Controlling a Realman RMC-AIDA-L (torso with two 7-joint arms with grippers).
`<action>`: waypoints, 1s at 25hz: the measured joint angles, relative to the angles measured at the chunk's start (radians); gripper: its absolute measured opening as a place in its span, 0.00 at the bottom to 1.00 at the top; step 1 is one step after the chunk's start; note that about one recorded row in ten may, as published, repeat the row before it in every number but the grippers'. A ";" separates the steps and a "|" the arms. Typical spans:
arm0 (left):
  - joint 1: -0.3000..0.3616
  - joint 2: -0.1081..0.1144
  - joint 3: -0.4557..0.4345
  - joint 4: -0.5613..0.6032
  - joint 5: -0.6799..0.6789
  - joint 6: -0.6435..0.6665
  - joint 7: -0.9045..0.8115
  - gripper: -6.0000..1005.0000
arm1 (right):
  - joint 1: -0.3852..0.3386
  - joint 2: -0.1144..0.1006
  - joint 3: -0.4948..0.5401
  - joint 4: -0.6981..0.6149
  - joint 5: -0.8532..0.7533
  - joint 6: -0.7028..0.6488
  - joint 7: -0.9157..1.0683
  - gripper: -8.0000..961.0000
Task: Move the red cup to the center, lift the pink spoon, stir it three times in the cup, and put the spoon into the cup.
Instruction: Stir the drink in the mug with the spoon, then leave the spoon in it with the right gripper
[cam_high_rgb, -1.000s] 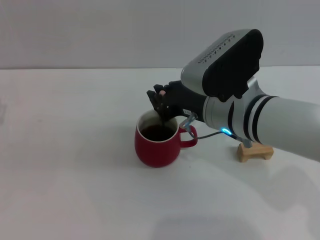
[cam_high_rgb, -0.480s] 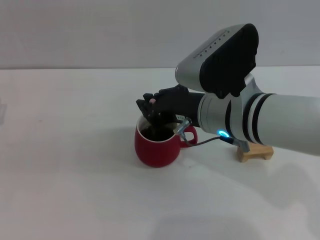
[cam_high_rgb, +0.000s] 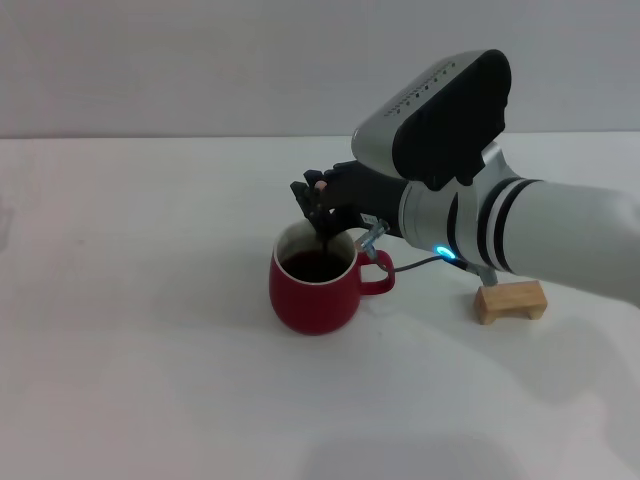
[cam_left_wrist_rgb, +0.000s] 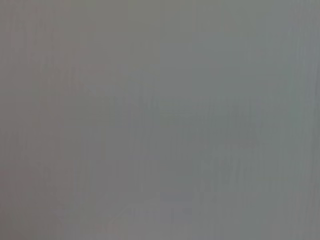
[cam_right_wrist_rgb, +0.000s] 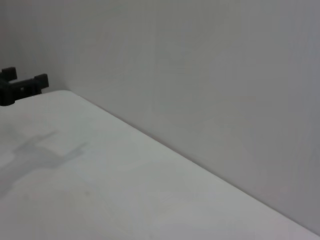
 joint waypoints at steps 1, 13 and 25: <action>0.000 0.000 0.000 0.000 0.000 0.000 0.000 0.84 | 0.000 0.000 0.000 0.000 0.000 0.000 0.000 0.15; -0.003 0.000 0.000 -0.007 0.000 -0.004 0.000 0.84 | -0.009 -0.001 0.003 0.132 0.037 0.160 0.002 0.15; -0.010 0.000 0.000 -0.007 0.000 -0.007 0.002 0.84 | -0.003 0.000 0.046 0.066 0.050 0.103 -0.014 0.15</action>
